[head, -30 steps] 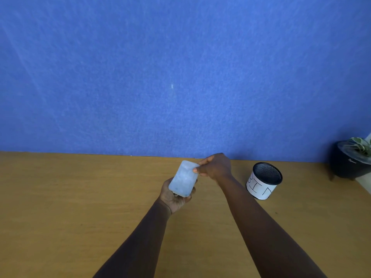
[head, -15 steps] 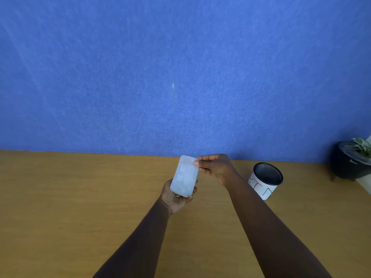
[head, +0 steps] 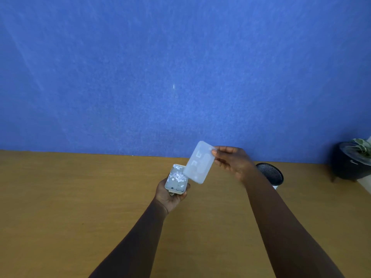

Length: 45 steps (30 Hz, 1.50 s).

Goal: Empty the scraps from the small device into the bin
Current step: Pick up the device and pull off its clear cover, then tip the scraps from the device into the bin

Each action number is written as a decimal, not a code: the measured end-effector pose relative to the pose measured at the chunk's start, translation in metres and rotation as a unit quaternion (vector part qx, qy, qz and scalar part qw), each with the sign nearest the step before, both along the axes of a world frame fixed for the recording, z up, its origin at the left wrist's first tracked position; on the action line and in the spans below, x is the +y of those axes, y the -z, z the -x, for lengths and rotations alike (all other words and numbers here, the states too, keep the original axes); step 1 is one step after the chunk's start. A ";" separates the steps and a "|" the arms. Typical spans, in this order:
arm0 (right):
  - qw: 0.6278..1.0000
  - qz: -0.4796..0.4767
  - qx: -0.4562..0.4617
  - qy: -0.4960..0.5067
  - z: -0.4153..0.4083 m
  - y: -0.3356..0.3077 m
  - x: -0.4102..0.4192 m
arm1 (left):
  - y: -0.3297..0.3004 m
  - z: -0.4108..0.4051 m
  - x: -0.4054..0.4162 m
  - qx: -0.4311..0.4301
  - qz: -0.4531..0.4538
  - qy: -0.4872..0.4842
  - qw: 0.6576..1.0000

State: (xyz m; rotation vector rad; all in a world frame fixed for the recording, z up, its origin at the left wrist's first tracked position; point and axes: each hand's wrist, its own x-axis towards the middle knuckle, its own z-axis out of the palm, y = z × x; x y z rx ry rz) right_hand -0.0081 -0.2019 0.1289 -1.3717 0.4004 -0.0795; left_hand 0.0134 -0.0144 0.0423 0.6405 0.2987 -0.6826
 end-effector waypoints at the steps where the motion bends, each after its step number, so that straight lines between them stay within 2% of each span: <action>1: 1.000 0.021 -0.007 0.000 0.002 0.002 -0.006 | 0.001 -0.001 0.002 0.008 -0.002 -0.014 1.000; 6: 0.981 0.185 -0.009 -0.063 0.009 0.025 -0.021 | 0.003 -0.005 0.008 0.023 -0.012 -0.065 0.998; 12: 0.929 0.361 -0.002 -0.085 0.011 0.063 -0.018 | -0.001 -0.010 0.008 0.046 -0.025 -0.111 0.992; 14: 0.919 0.383 -0.010 -0.092 0.015 0.077 -0.014 | -0.001 -0.011 0.009 0.046 -0.033 -0.108 0.993; 20: 0.921 0.379 -0.009 -0.088 0.024 0.108 -0.007 | 0.005 -0.011 0.012 0.045 -0.035 -0.100 0.993; 29: 0.865 0.479 0.047 -0.140 0.029 0.129 -0.009 | 0.013 -0.011 0.010 0.042 -0.038 -0.083 0.995; 32: 0.869 0.470 0.081 -0.133 0.029 0.129 -0.008 | 0.013 -0.010 0.008 0.049 -0.031 -0.075 0.995; 36: 0.893 0.437 0.096 -0.052 0.027 0.118 -0.005 | 0.014 -0.007 0.003 0.047 -0.014 -0.060 0.997; 39: 0.954 0.283 0.094 0.041 0.024 0.097 0.007 | 0.011 -0.004 -0.008 0.026 -0.009 -0.055 0.998; 41: 0.974 0.197 0.096 0.066 0.025 0.076 0.018 | 0.008 0.000 -0.020 0.012 0.000 -0.059 0.998; 43: 0.975 0.189 0.104 0.053 0.026 0.059 0.028 | 0.005 0.003 -0.033 -0.007 -0.005 -0.064 0.998; 45: 0.966 0.232 0.115 0.025 0.030 0.045 0.036 | 0.001 0.005 -0.044 -0.040 -0.036 -0.070 0.996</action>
